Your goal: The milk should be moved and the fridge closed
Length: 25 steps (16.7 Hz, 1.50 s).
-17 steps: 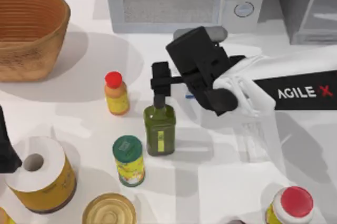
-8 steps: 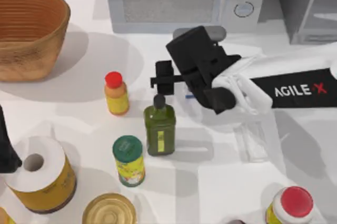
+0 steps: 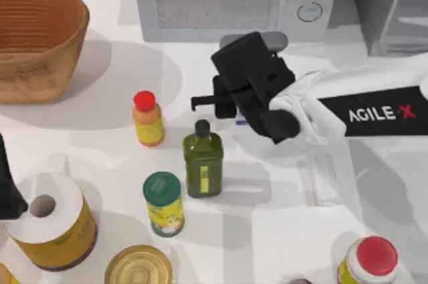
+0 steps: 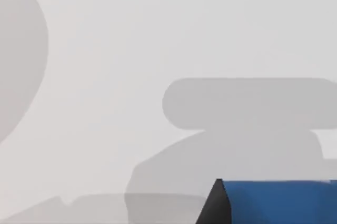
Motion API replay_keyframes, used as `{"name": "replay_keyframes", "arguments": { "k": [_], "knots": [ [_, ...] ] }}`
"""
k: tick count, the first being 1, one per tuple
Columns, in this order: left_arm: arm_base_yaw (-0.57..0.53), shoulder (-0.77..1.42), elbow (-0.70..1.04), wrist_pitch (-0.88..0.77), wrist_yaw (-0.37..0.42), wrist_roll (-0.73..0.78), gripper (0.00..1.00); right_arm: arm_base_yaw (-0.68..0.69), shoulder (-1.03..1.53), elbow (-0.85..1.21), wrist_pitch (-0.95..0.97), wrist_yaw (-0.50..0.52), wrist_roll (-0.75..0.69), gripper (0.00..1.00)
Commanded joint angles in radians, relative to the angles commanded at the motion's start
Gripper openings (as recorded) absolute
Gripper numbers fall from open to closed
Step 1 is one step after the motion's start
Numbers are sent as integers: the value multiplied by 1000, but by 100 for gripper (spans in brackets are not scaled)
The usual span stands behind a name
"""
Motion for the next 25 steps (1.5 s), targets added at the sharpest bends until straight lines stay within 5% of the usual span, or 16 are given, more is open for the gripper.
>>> {"name": "replay_keyframes", "arguments": {
  "k": [2, 25],
  "knots": [
    [0, 0, 0, 0, 0, 0, 100, 0, 0, 0, 0, 0, 0, 0],
    [0, 0, 0, 0, 0, 0, 100, -52, -119, -2, -36, -41, -28, 0]
  ]
}}
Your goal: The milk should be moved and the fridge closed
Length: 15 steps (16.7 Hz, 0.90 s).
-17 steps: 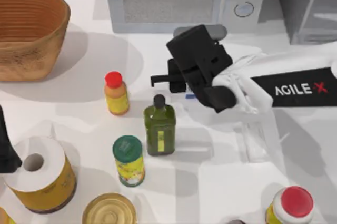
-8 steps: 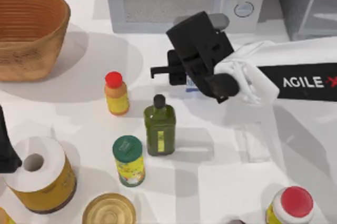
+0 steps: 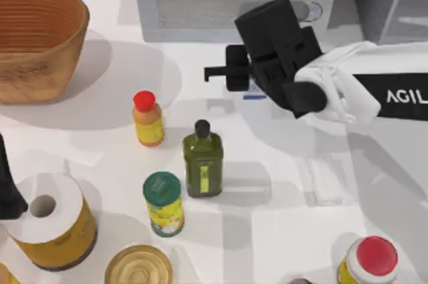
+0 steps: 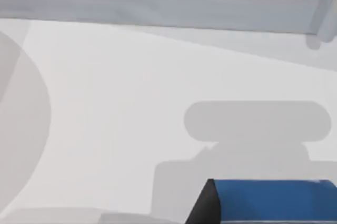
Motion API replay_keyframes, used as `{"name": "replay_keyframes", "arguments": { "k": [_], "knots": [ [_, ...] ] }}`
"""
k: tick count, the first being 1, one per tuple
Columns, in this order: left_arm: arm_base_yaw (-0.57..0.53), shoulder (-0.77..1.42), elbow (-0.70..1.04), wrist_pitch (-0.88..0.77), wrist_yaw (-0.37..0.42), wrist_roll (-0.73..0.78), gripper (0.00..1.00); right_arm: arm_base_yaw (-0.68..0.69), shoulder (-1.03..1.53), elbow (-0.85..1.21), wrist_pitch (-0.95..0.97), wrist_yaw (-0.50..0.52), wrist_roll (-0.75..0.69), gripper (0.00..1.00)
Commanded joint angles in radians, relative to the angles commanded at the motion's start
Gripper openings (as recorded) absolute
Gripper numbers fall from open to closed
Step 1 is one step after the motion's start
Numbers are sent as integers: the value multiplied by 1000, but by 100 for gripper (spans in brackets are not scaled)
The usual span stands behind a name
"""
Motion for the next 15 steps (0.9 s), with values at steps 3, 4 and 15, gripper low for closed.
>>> {"name": "replay_keyframes", "arguments": {
  "k": [3, 4, 15],
  "knots": [
    [0, 0, 0, 0, 0, 0, 100, -119, -91, -121, 153, -55, -69, 0],
    [0, 0, 0, 0, 0, 0, 100, -156, -116, -168, 219, -77, -95, 0],
    [0, 0, 0, 0, 0, 0, 100, -575, -441, -797, 1051, -325, -328, 0]
  ]
}}
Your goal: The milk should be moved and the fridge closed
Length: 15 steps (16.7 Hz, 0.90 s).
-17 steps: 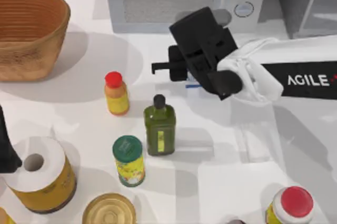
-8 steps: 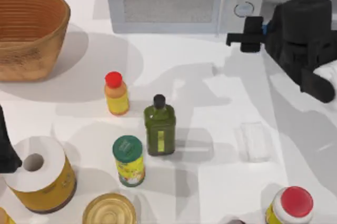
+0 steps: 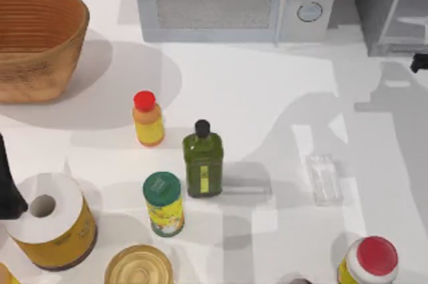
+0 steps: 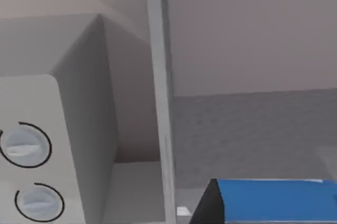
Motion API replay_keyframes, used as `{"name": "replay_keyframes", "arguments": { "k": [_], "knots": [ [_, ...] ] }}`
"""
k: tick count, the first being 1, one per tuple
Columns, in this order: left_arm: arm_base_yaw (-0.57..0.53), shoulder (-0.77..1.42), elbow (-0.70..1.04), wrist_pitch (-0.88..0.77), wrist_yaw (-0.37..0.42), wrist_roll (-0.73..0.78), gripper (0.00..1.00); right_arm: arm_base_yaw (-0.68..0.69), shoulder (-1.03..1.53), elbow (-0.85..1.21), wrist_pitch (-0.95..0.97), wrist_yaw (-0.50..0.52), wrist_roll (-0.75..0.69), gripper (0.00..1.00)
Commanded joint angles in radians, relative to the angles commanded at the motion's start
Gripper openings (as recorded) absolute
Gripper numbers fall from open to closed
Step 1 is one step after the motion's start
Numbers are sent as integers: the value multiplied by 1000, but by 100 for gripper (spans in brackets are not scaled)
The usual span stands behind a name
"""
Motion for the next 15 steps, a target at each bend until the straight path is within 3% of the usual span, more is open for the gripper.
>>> {"name": "replay_keyframes", "arguments": {
  "k": [3, 9, 15],
  "knots": [
    [0, 0, 0, 0, 0, 0, 100, -58, -38, -71, 61, -52, -59, 0],
    [0, 0, 0, 0, 0, 0, 100, -56, -24, -59, 48, -57, -61, 0],
    [0, 0, 0, 0, 0, 0, 100, -81, 172, 224, -214, -118, -91, 0]
  ]
}}
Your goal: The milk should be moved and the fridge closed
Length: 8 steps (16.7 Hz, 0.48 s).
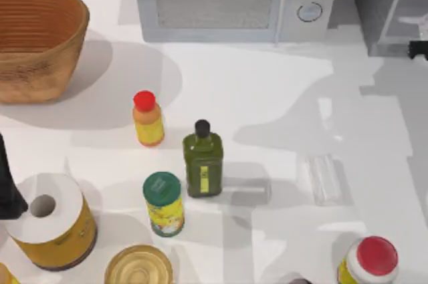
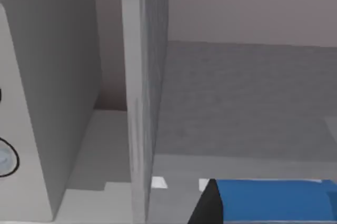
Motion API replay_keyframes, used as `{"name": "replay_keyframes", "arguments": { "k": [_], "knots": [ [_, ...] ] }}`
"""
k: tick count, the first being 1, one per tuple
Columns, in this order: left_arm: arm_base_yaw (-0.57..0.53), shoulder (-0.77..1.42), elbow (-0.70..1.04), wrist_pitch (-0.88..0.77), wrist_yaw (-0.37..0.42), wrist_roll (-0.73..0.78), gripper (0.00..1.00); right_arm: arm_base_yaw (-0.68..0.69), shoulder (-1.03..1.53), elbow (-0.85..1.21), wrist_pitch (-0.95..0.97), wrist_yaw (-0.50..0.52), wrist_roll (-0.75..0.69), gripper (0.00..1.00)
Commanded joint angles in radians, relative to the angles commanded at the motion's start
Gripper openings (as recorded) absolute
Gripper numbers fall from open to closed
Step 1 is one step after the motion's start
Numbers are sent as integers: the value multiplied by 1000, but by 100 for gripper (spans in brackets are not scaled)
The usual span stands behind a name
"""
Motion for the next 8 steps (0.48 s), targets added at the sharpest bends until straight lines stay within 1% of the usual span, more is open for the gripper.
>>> {"name": "replay_keyframes", "arguments": {
  "k": [8],
  "knots": [
    [0, 0, 0, 0, 0, 0, 100, -102, 334, 687, -673, -80, -63, 0]
  ]
}}
